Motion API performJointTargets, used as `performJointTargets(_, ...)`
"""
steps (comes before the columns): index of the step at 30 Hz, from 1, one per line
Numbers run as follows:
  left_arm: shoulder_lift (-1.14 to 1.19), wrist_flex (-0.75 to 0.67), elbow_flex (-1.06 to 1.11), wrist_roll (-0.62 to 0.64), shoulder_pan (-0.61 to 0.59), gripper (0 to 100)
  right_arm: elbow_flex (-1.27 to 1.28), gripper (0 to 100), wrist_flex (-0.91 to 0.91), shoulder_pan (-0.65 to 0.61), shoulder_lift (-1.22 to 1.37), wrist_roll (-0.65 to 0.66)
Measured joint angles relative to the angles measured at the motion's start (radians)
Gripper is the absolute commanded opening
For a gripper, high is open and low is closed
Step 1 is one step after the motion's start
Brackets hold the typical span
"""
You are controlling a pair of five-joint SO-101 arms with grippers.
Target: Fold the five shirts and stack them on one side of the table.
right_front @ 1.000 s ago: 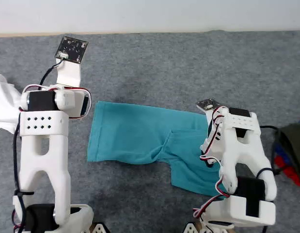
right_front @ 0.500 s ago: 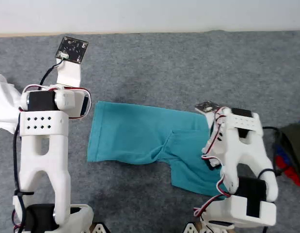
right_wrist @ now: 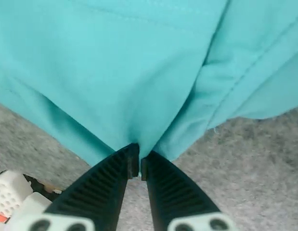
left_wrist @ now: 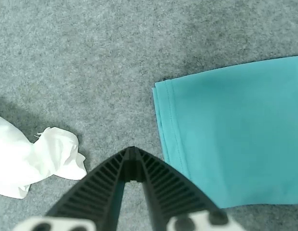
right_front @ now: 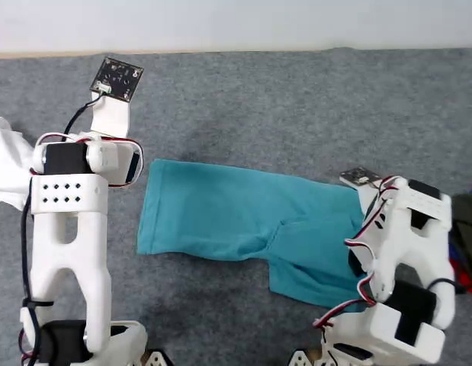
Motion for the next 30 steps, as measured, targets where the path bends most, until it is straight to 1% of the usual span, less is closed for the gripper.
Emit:
performJointTargets(7,0.000,0.000,0.000,-0.002,0.000,0,0.000,1.1,-0.023,0.057,0.000,0.044)
performJointTargets(12,0.000,0.000,0.000,-0.003,0.000,0,0.000,2.1,-0.029,0.064,0.000,0.044)
performJointTargets(14,0.000,0.000,0.000,-0.003,0.000,0,0.000,7.2,-0.029,0.064,0.000,0.044)
performJointTargets(18,0.000,0.000,0.000,-0.003,0.000,0,-0.081,26.0,0.029,0.064,0.000,0.044)
performJointTargets(20,0.000,0.000,0.000,-0.003,0.000,0,-0.117,30.7,0.064,0.064,0.000,0.044)
performJointTargets(24,0.000,0.000,0.000,-0.003,0.000,0,-0.141,28.1,0.123,0.060,-0.058,0.044)
performJointTargets(28,0.000,-0.005,0.002,-0.003,0.000,0,-0.141,22.9,0.164,-0.003,-0.137,0.046)
performJointTargets(30,0.000,-0.034,0.015,-0.003,0.000,0,-0.141,19.8,0.166,-0.026,-0.158,0.046)
